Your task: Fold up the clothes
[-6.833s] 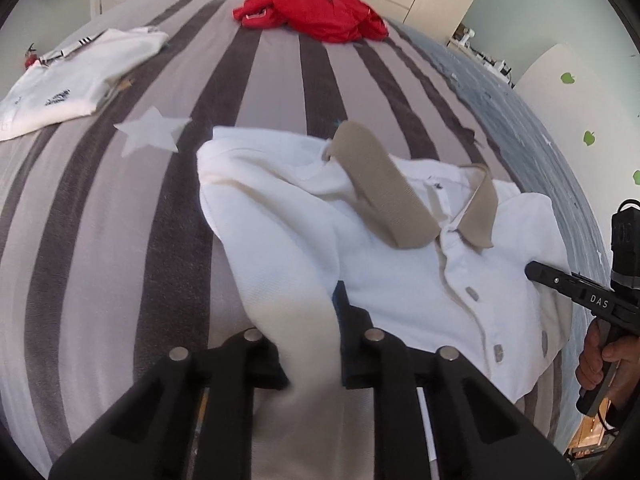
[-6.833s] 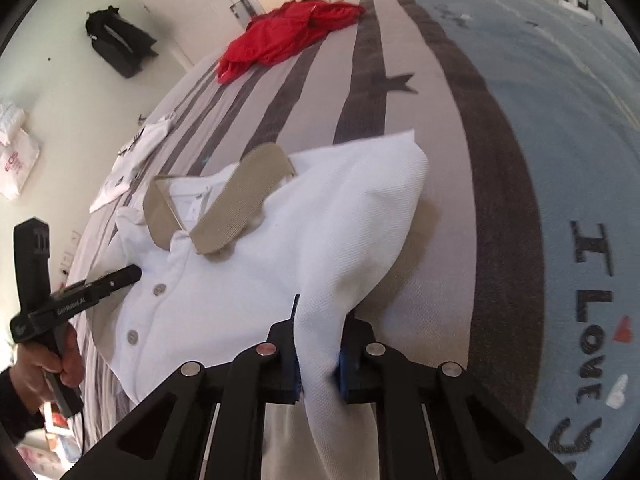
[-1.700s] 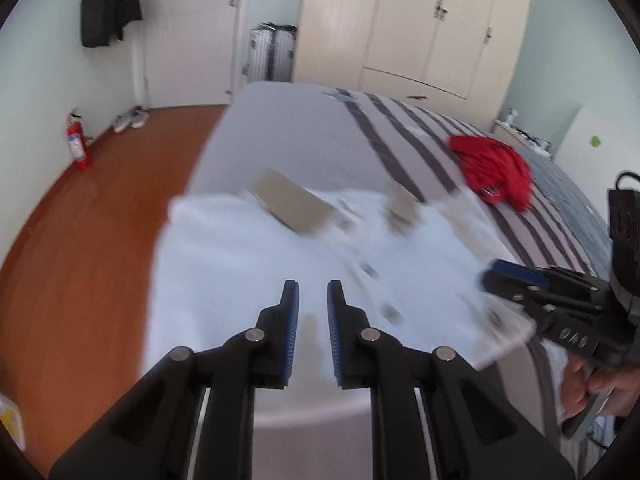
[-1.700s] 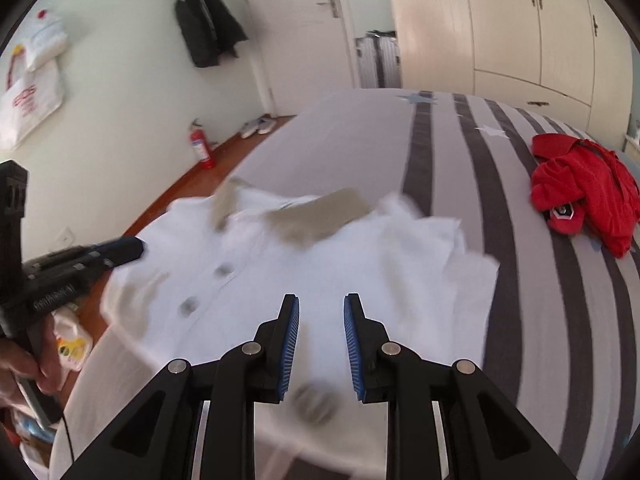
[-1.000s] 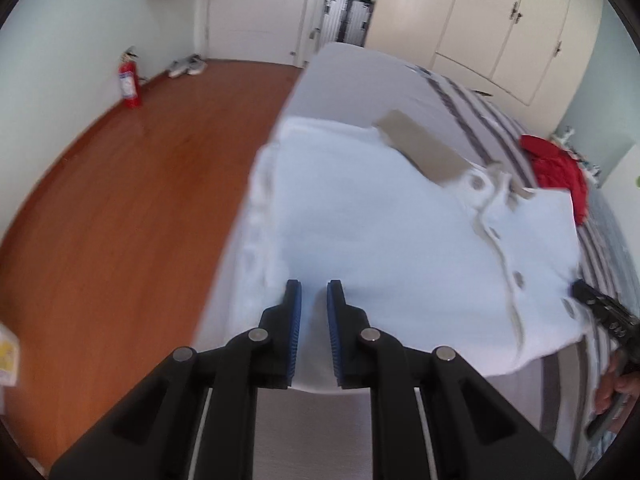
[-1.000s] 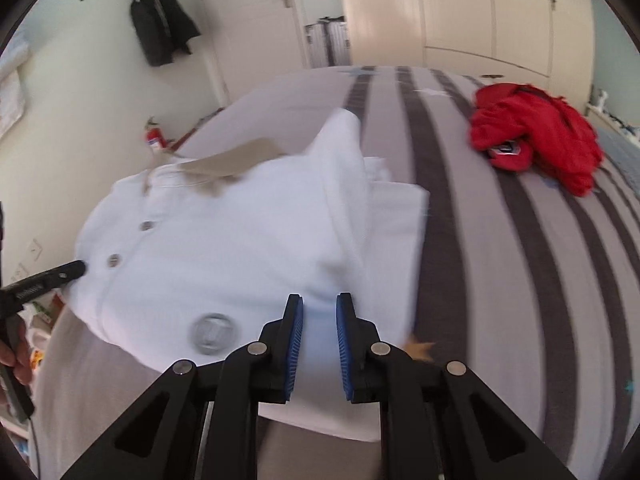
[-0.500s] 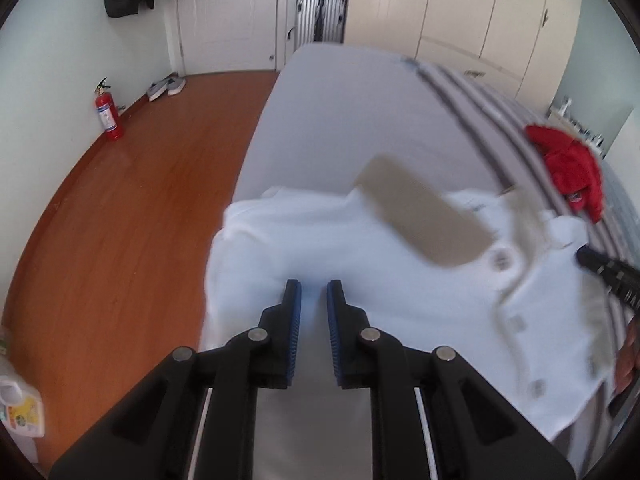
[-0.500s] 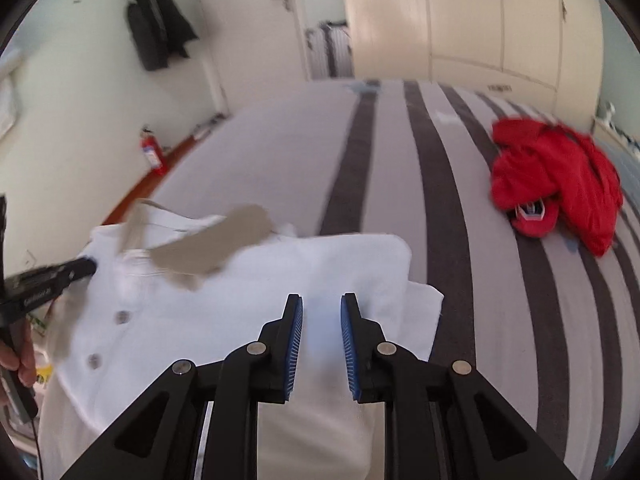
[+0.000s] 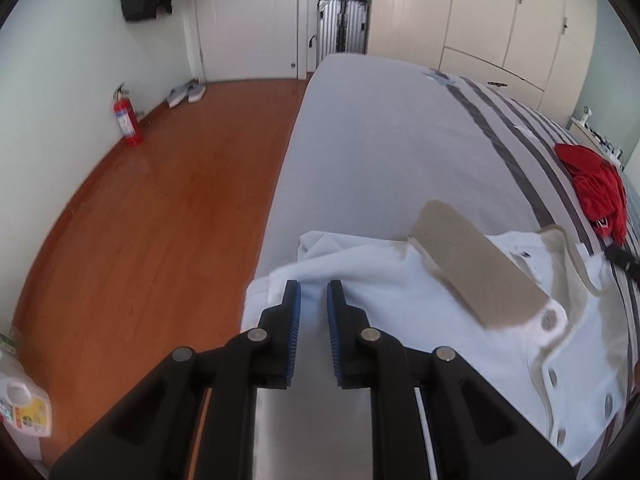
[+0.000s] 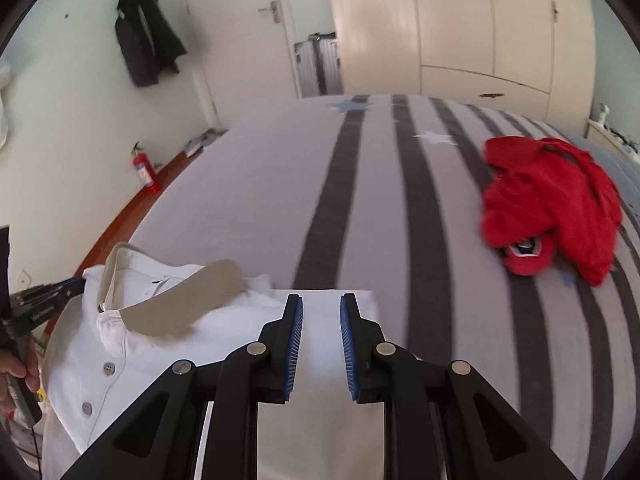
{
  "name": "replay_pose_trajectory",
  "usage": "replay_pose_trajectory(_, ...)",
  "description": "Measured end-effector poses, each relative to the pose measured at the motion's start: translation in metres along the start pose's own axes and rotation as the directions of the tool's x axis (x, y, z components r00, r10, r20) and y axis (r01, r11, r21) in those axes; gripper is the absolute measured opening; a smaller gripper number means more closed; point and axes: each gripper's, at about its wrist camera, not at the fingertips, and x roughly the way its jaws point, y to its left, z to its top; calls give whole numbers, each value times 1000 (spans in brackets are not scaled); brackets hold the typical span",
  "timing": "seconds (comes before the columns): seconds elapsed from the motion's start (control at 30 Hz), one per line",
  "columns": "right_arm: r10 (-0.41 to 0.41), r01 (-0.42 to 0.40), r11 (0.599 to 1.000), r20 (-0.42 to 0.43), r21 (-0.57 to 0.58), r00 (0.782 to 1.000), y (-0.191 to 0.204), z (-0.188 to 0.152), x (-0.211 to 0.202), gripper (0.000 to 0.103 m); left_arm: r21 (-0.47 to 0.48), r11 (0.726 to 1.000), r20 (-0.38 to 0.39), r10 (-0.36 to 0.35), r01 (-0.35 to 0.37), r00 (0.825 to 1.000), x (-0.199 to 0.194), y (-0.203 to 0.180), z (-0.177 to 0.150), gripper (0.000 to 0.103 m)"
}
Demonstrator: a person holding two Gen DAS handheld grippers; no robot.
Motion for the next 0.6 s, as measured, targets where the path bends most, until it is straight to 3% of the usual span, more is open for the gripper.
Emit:
replay_pose_trajectory(0.1,-28,29,1000,-72,7,997,0,-2,26,18,-2,998,3,62,-62,998,6,7,6,18)
replay_pose_trajectory(0.2,-76,77,997,-57,28,995,-19,3,23,19,-29,998,36,59,-58,998,-11,16,6,18)
replay_pose_trajectory(0.4,-42,41,999,49,19,998,-38,6,-39,20,12,1000,102,-19,17,995,-76,-9,-16,18)
replay_pose_trajectory(0.6,0,3,999,71,-45,997,-41,-32,-108,22,-26,996,129,-76,80,989,-147,-40,-62,18)
